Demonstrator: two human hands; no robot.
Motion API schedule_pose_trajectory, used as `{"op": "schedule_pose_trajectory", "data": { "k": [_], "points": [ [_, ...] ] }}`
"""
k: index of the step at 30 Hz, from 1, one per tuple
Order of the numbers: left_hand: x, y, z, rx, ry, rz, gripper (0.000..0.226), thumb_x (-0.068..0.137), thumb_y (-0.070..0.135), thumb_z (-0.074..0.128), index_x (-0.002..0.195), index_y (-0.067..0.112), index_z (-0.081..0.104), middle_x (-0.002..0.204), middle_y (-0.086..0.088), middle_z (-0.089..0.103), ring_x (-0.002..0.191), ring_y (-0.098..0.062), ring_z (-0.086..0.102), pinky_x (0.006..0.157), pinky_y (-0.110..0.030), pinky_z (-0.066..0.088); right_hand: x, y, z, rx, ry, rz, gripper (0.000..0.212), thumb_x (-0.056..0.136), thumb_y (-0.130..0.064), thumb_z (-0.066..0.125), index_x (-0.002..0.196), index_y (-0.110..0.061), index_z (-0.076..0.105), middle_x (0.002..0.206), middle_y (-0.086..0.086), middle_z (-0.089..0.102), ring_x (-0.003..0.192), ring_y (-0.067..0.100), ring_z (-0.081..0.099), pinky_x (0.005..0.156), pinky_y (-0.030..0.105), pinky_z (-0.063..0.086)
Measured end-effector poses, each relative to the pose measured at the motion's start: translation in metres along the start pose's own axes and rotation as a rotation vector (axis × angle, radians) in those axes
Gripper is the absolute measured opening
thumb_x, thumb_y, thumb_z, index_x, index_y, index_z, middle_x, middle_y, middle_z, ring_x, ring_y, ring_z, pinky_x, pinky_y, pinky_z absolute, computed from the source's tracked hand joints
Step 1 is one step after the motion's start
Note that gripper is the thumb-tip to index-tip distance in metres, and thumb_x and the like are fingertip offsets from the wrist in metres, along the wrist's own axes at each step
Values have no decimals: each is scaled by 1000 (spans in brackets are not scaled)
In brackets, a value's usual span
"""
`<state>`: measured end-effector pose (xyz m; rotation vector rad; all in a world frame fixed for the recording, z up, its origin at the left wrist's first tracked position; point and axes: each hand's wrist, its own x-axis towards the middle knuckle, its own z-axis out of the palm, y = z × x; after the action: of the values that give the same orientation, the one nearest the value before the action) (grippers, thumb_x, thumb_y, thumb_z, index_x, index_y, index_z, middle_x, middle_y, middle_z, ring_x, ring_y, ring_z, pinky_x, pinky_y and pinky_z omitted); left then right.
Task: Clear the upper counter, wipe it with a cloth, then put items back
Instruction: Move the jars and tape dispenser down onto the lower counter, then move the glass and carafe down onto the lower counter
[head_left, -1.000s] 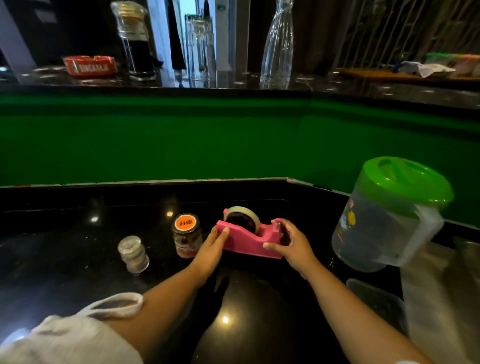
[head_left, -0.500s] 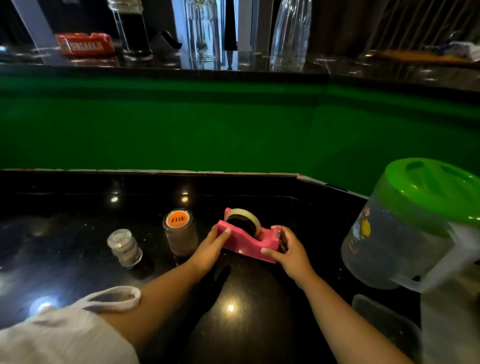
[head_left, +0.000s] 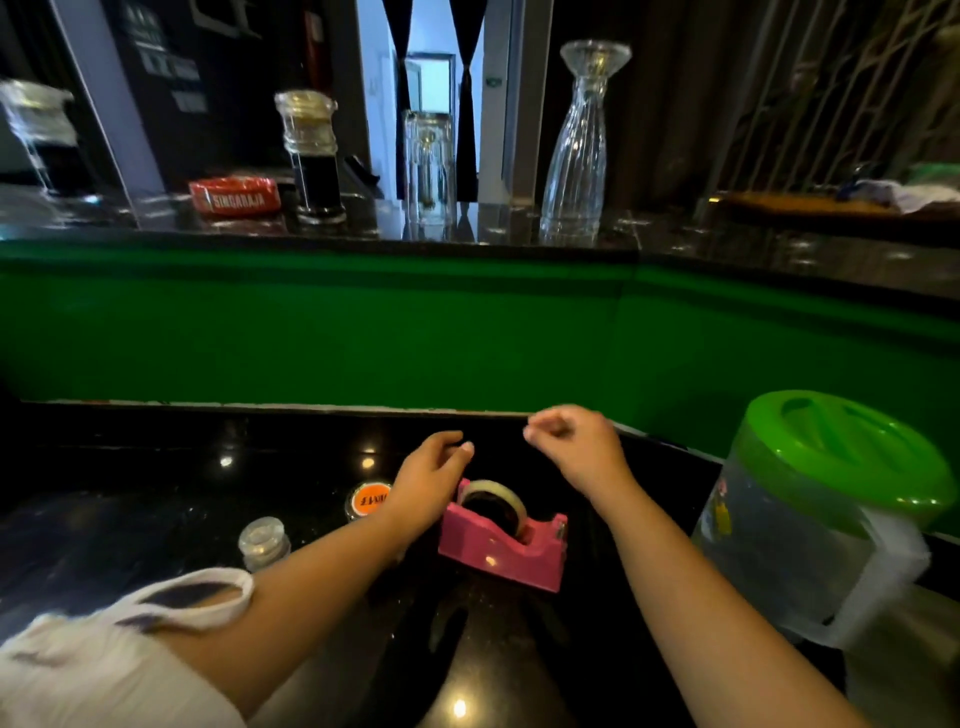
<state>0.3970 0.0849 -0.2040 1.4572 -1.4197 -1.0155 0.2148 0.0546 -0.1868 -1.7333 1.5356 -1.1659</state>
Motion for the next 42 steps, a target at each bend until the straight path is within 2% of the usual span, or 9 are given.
{"op": "schedule_pose_trajectory", "data": {
  "k": [4,7,9,13,16,20,26,36,42],
  "points": [
    [24,53,-16,-23,122,174,32,94,19,53,124,7,53,115,-10,64,111,-19,59,101,-29,44,45,-75,-30,168,297,-227,7,85,-7,66,91,-8,70,85,2,67,71,2,57,66,1,42],
    [37,93,-33,4,215,328,30,94,17,54,122,8,54,101,-1,61,91,-7,56,77,-5,43,91,-112,-53,187,496,-336,13,85,-10,66,98,-9,65,101,8,64,82,9,56,68,0,41],
    [49,117,-45,1,254,387,29,94,19,54,122,11,54,100,2,60,89,-4,55,71,-4,44,129,-129,-65,165,598,-317,29,84,-16,69,110,-8,60,118,10,55,99,14,53,78,3,36],
    [80,155,-60,-45,333,443,36,93,19,55,127,11,48,111,2,58,104,-11,55,89,-20,43,194,-141,-79,82,530,-106,84,73,-37,79,139,-11,33,146,11,32,134,28,31,106,36,32],
    [111,174,-70,-72,417,422,46,90,21,60,132,10,42,120,0,52,112,-14,50,97,-28,43,223,-142,-76,175,444,-3,107,66,-39,83,147,-14,18,153,12,23,141,31,22,111,47,29],
    [159,189,-78,-70,511,372,56,86,31,64,132,8,41,131,-8,49,118,-22,49,103,-38,44,245,-125,-60,258,464,-5,102,65,-33,85,144,-13,24,147,14,35,134,31,38,108,44,37],
    [203,204,-71,-234,572,292,46,88,35,61,121,7,47,116,-12,56,106,-25,57,94,-39,49,258,-106,-57,278,449,-17,94,69,-38,82,141,-12,29,142,13,41,128,31,44,104,45,42],
    [223,220,-66,-461,504,250,35,100,27,39,106,0,61,85,-2,54,64,-9,45,63,-24,41,259,-104,-57,267,436,-45,75,74,-27,79,133,-9,36,135,15,43,121,30,47,99,44,45],
    [187,225,-88,-468,516,287,29,100,25,38,76,15,52,72,3,48,66,-7,43,58,-21,36,234,-116,-66,307,403,-79,72,73,-26,80,130,-12,38,129,13,48,116,29,51,93,38,47]
  ]
}}
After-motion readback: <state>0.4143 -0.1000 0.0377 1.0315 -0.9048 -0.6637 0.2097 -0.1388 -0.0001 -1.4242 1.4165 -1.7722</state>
